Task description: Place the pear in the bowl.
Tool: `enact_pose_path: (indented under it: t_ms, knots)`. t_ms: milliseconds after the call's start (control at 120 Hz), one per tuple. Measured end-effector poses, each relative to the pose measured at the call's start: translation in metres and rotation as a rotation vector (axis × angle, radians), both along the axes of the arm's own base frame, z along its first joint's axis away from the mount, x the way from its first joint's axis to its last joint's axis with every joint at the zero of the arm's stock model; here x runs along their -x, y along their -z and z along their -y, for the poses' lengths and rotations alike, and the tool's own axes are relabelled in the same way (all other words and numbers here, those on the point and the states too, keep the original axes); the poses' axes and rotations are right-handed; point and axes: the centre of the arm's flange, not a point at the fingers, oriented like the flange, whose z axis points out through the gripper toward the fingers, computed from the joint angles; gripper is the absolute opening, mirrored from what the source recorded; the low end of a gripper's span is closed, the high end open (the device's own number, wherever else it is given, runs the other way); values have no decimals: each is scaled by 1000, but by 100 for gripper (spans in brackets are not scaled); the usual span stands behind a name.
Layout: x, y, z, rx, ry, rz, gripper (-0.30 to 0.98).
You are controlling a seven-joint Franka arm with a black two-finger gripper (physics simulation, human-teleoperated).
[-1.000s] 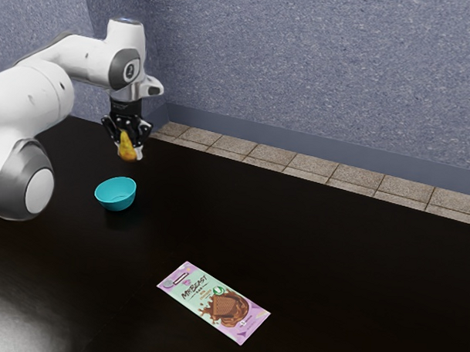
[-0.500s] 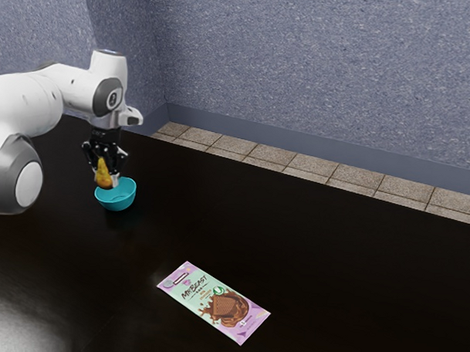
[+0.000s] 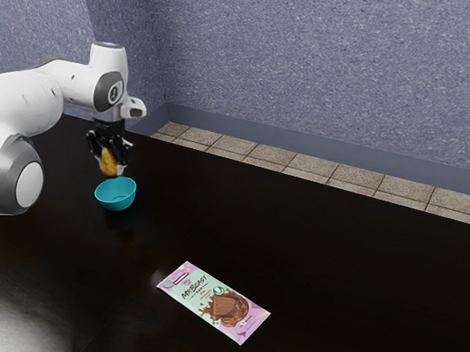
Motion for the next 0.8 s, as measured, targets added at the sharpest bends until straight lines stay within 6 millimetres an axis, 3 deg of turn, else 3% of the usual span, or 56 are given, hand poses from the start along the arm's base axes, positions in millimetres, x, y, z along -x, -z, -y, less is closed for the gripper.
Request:
enact_pose_path:
  t_ms: [200, 400, 467, 500, 567, 675, 725, 800]
  knots:
    - [0, 1, 2, 34, 16, 2, 50]
    - [0, -1, 4, 44, 37, 2, 61]
    - [-2, -15, 12, 44, 54, 20, 63]
    - [-3, -38, 25, 43, 75, 48, 64]
    - [2, -107, 72, 53, 141, 126, 65]
    - [58, -198, 168, 142, 266, 184, 67]
    - [85, -224, 209, 184, 333, 194, 67]
    - [104, -238, 259, 215, 413, 176, 67]
